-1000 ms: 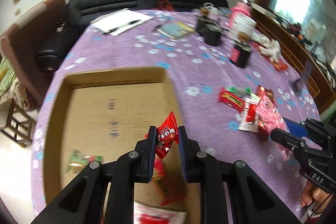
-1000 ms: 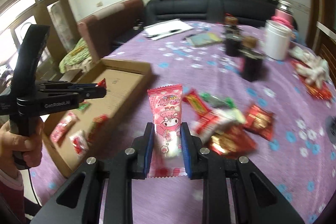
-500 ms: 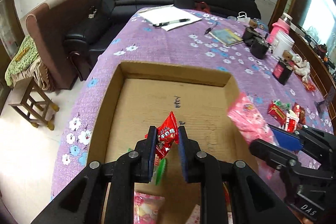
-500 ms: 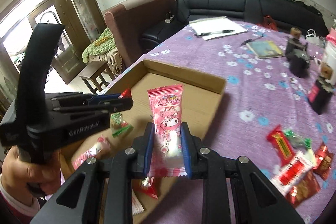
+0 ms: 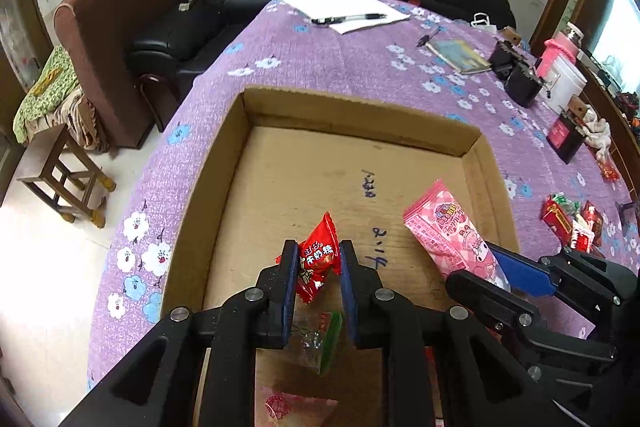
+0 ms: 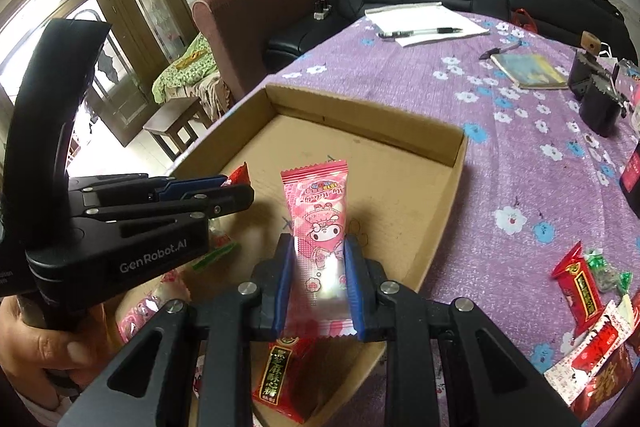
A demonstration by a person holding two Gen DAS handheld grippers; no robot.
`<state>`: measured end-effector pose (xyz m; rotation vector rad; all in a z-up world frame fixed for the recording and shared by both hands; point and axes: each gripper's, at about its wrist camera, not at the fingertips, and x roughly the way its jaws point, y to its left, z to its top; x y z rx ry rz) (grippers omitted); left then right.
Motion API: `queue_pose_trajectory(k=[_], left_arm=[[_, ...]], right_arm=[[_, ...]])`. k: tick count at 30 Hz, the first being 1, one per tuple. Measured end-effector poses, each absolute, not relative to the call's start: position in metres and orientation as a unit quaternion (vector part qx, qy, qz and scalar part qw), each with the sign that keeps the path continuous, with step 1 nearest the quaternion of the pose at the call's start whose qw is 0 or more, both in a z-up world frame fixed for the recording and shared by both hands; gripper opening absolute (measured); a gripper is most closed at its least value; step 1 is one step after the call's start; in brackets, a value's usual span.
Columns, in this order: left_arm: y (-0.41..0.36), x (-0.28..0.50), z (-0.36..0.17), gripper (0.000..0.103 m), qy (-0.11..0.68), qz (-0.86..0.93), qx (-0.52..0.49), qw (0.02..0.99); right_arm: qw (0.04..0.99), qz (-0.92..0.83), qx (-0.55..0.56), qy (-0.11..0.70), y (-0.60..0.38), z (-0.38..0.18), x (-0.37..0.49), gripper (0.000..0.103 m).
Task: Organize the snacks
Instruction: 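Carry both candies over the cardboard tray and open both grippers, then move both grippers back to the snack pile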
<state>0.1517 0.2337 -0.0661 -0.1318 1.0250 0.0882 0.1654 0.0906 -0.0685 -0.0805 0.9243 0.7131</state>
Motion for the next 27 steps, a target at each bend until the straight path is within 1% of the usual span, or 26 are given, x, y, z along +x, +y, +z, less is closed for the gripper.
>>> queue_pose_trajectory(k=[4, 5, 6, 7, 8, 9, 10, 19, 27], left_arm=[[0.231, 0.154, -0.071, 0.022, 0.499, 0.052, -0.053, 0.864], [0.231, 0.156, -0.072, 0.023, 0.500, 0.055, -0.052, 0.863], [0.231, 0.156, -0.072, 0.028, 0.501, 0.057, -0.054, 0.862], [0.232, 0.157, -0.073, 0.033, 0.503, 0.061, -0.055, 0.861], [0.234, 0.157, -0.072, 0.048, 0.502, 0.064, -0.057, 0.861], [0.235, 0.156, -0.071, 0.065, 0.500, 0.066, -0.058, 0.862], [0.235, 0.155, -0.070, 0.069, 0.496, 0.068, -0.059, 0.863], [0.230, 0.146, -0.047, 0.070, 0.471, 0.071, -0.057, 0.877], [0.192, 0.135, -0.016, 0.070, 0.443, 0.039, -0.041, 0.895]], right_arm=[[0.834, 0.332, -0.044, 0.438, 0.092, -0.073, 0.167, 0.024], [0.834, 0.332, -0.044, 0.439, 0.092, -0.074, 0.167, 0.025], [0.833, 0.332, -0.043, 0.440, 0.092, -0.074, 0.167, 0.025], [0.833, 0.331, -0.042, 0.441, 0.091, -0.074, 0.167, 0.028], [0.834, 0.331, -0.041, 0.440, 0.091, -0.073, 0.167, 0.031], [0.835, 0.329, -0.041, 0.439, 0.090, -0.073, 0.168, 0.040], [0.836, 0.328, -0.040, 0.437, 0.089, -0.072, 0.168, 0.044], [0.852, 0.324, -0.035, 0.410, 0.063, -0.047, 0.152, 0.044], [0.875, 0.279, -0.008, 0.396, -0.017, -0.036, 0.131, 0.044]])
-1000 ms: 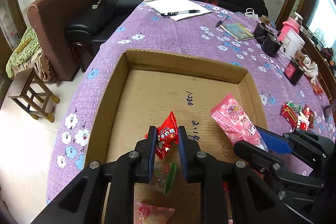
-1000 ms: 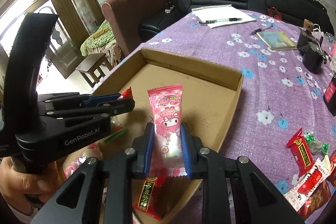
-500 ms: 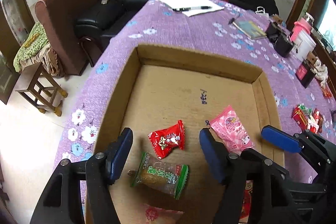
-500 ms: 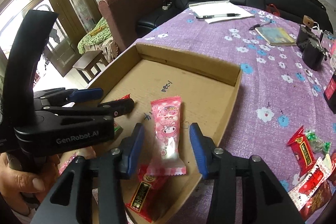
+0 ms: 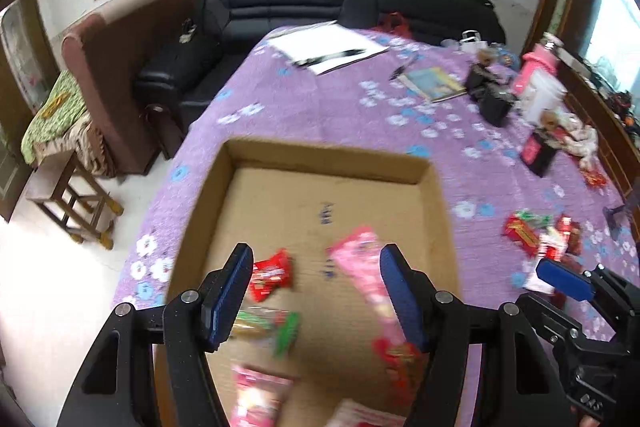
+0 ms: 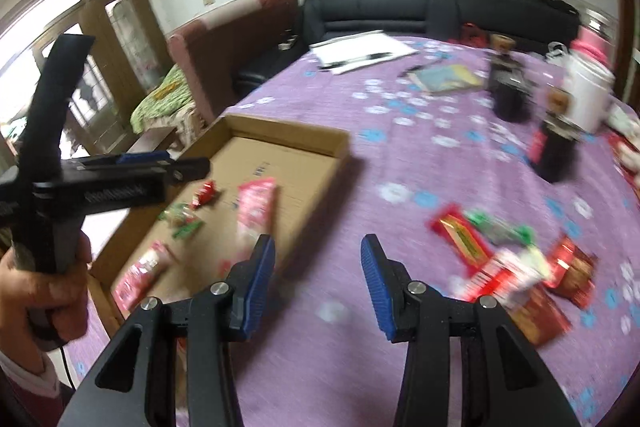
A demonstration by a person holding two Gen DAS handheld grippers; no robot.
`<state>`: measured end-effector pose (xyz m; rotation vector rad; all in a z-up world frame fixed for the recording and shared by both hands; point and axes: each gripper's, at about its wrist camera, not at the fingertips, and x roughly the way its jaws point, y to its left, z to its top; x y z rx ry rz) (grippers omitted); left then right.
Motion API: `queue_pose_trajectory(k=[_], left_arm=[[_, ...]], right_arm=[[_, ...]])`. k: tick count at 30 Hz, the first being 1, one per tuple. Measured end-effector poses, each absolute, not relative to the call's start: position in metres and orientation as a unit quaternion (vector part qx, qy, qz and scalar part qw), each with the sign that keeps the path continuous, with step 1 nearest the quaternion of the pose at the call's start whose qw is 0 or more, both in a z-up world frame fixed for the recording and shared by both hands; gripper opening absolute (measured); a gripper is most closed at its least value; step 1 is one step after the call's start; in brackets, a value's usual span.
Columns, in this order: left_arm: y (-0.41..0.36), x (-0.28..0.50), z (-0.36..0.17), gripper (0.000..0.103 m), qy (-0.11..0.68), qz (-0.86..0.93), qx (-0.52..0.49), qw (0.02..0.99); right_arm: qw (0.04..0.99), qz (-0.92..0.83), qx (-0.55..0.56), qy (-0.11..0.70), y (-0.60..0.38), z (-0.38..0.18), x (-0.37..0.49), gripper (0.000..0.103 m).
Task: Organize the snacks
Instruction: 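Move both grippers back to the snack pile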
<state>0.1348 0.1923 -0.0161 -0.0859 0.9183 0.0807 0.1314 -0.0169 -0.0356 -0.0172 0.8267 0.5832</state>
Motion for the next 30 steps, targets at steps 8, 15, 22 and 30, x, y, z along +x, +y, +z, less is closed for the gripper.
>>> queue_pose_trajectory(k=[8, 15, 22, 30], left_arm=[[0.122, 0.134, -0.005, 0.070, 0.437, -0.011, -0.009, 0.899], [0.074, 0.133, -0.010, 0.069, 0.443, -0.040, 0.007, 0.896], [0.051, 0.129, -0.011, 0.069, 0.444, -0.049, 0.006, 0.895], [0.036, 0.134, -0.019, 0.069, 0.451, -0.044, -0.011, 0.891]], right_arm=[[0.891, 0.216, 0.019, 0.399, -0.102, -0.039, 0.126, 0.044], [0.898, 0.178, 0.039, 0.400, -0.156, -0.042, 0.122, 0.043], [0.901, 0.166, 0.044, 0.399, -0.180, -0.043, 0.116, 0.043], [0.903, 0.155, 0.036, 0.399, -0.196, -0.047, 0.127, 0.045]])
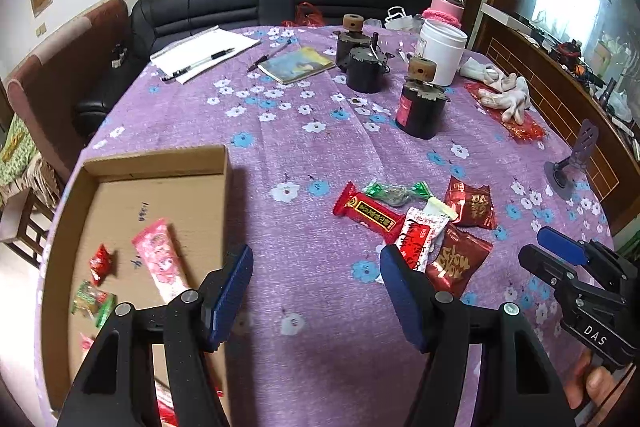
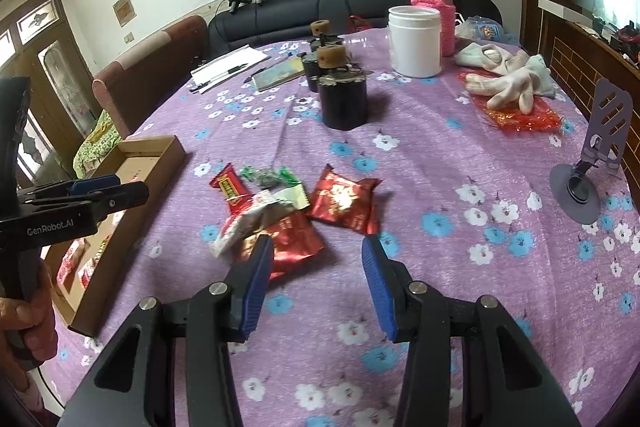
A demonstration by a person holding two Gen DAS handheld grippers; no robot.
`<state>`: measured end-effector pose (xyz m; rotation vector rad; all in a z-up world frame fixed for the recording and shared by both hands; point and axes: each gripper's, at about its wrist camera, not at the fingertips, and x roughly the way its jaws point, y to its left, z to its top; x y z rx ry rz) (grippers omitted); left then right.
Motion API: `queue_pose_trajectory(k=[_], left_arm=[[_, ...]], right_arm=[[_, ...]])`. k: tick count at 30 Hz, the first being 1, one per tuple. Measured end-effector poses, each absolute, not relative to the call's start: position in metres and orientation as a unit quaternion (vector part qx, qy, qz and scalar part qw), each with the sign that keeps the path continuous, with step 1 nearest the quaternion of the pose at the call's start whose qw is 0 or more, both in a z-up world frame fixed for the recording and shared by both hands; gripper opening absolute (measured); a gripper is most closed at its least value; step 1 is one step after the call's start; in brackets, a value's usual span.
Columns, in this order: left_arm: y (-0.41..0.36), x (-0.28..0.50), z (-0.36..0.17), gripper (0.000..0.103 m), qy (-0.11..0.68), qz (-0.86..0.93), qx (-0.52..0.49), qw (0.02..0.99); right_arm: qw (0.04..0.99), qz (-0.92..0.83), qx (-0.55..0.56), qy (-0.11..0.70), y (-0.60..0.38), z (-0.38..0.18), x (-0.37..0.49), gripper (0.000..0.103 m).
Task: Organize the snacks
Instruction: 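Move both grippers back to the snack pile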
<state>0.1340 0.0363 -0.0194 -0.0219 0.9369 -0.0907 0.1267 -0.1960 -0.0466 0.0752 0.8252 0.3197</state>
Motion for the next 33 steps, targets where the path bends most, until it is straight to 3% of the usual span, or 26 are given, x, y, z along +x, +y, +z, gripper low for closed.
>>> queue_pose_trajectory(k=[19, 22, 33], left_arm=[[0.001, 0.198, -0.078, 0.070, 0.492, 0.007, -0.052, 0.869], [-0.001, 0.203, -0.081, 0.083, 0.489, 0.013, -0.060, 0.870], [-0.003, 0.211, -0.095, 0.084, 0.492, 0.037, -0.020, 0.869]], right_arm=[[0.890, 0.171, 0.042, 0.421, -0.207, -0.074, 0.188, 0.045], [0.889, 0.175, 0.042, 0.422, -0.210, -0.077, 0.194, 0.045], [0.880, 0.190, 0.015, 0.435, -0.197, -0.089, 0.212, 0.045]])
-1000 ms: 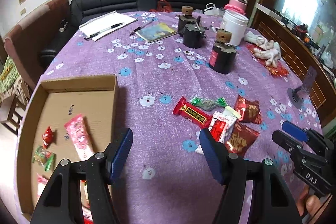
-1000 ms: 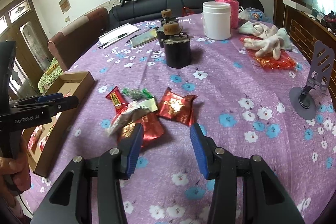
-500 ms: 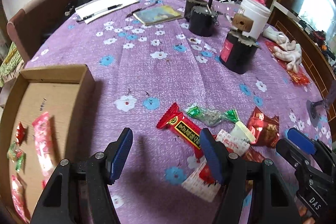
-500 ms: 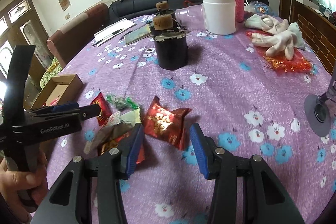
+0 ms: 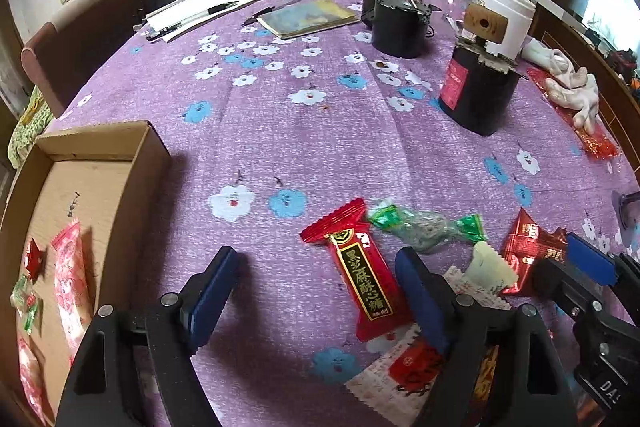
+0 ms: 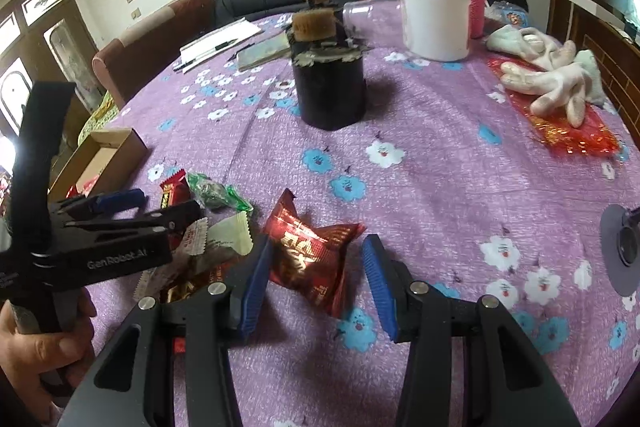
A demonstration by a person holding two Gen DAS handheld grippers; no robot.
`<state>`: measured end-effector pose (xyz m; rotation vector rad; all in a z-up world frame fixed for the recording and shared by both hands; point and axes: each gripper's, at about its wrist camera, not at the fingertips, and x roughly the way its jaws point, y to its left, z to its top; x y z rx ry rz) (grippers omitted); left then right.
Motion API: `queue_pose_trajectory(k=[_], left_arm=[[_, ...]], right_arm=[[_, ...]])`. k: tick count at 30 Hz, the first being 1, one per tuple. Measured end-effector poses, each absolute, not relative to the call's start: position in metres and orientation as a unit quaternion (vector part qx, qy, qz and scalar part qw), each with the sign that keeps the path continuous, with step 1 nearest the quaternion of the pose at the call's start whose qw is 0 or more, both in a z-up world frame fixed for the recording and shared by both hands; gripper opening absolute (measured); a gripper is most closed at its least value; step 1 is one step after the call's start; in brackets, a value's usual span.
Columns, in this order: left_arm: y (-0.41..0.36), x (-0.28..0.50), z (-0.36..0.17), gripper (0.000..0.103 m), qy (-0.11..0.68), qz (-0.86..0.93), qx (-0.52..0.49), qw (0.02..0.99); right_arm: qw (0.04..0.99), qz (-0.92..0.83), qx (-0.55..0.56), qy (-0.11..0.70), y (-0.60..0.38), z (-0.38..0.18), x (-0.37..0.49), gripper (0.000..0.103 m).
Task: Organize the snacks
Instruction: 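Move both grippers back to the snack pile, then grasp the red pastry bar with the left gripper while the right grasps the red foil packet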
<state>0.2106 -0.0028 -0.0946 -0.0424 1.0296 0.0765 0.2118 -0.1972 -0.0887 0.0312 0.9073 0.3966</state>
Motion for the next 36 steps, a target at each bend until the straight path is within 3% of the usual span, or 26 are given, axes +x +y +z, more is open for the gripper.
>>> queue_pose_trajectory(k=[3, 6, 14, 16, 24, 26, 36], left_arm=[[0.005, 0.211, -0.095, 0.084, 0.494, 0.037, -0.021, 0.869], [0.010, 0.212, -0.095, 0.084, 0.495, 0.035, -0.020, 0.868], [0.012, 0.214, -0.095, 0.083, 0.494, 0.030, -0.013, 0.869], [0.011, 0.214, -0.094, 0.076, 0.493, 0.024, -0.010, 0.870], [0.003, 0.213, -0.090, 0.032, 0.492, -0.007, 0.002, 0.871], [0.000, 0.211, -0.089, 0.025, 0.492, -0.014, 0.005, 0.870], [0.000, 0.202, -0.085, 0.021, 0.486, -0.035, -0.004, 0.873]], right_arm=[[0.879, 0.194, 0.008, 0.436, -0.192, -0.090, 0.214, 0.046], [0.877, 0.191, -0.003, 0.440, -0.186, -0.093, 0.217, 0.059], [0.879, 0.183, -0.015, 0.440, -0.180, -0.098, 0.221, 0.056], [0.880, 0.181, -0.014, 0.440, -0.180, -0.097, 0.221, 0.050], [0.882, 0.177, 0.006, 0.437, -0.191, -0.097, 0.217, 0.046], [0.883, 0.175, 0.011, 0.435, -0.194, -0.095, 0.215, 0.045], [0.888, 0.168, 0.027, 0.428, -0.205, -0.090, 0.206, 0.040]])
